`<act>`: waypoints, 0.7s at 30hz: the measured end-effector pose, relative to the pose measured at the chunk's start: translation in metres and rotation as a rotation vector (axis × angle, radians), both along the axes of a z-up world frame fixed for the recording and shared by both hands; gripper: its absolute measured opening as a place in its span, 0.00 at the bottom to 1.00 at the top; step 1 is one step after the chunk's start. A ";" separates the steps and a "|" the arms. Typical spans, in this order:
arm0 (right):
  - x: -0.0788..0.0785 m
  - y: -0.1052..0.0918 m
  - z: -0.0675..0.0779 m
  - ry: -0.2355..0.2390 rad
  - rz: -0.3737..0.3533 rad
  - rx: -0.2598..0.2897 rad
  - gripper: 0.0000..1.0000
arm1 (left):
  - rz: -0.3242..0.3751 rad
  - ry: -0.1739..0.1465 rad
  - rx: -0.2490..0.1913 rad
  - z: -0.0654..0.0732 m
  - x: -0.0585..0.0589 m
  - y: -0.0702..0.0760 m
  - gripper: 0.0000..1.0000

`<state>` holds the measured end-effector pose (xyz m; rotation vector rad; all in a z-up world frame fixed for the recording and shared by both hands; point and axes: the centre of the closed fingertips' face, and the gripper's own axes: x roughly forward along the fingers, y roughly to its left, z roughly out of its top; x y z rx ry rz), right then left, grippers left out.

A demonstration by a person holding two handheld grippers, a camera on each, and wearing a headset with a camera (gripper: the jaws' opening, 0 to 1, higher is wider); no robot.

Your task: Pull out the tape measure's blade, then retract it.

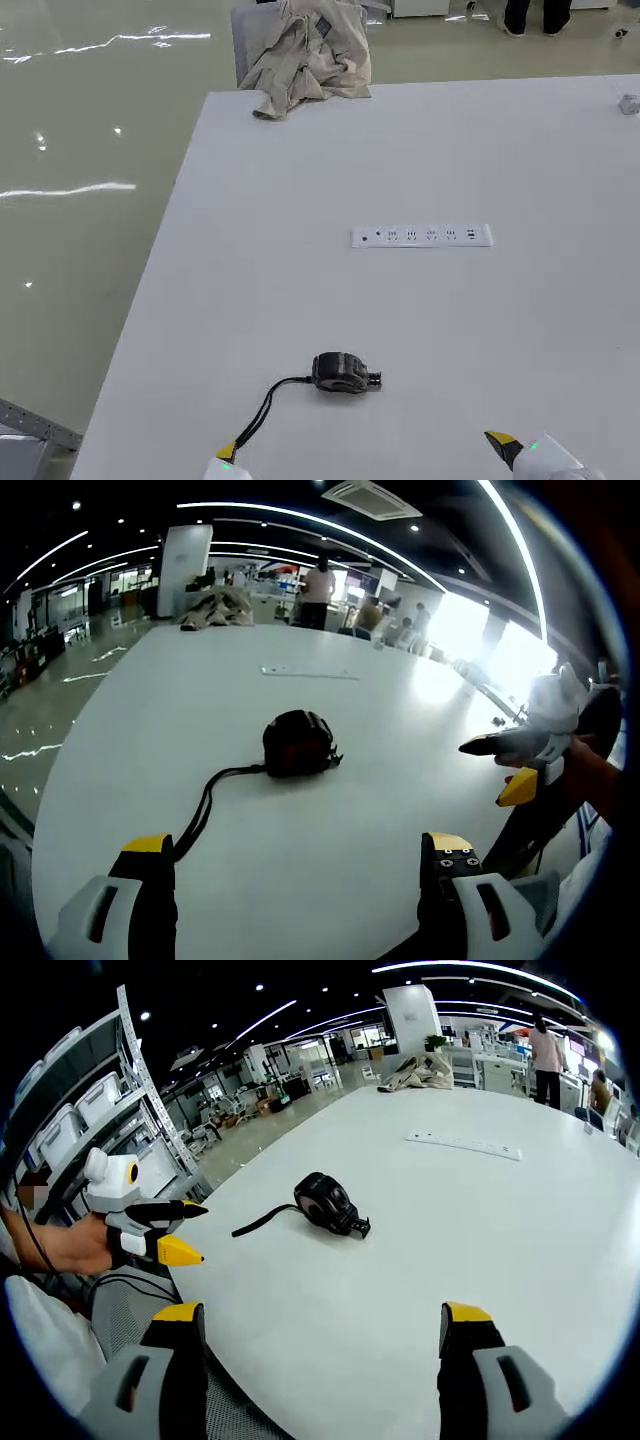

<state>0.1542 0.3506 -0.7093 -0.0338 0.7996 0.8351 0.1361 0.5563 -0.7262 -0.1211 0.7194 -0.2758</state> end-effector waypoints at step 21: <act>-0.009 -0.002 0.019 0.002 -0.021 0.000 1.00 | 0.067 0.007 -0.036 0.010 -0.015 0.013 1.00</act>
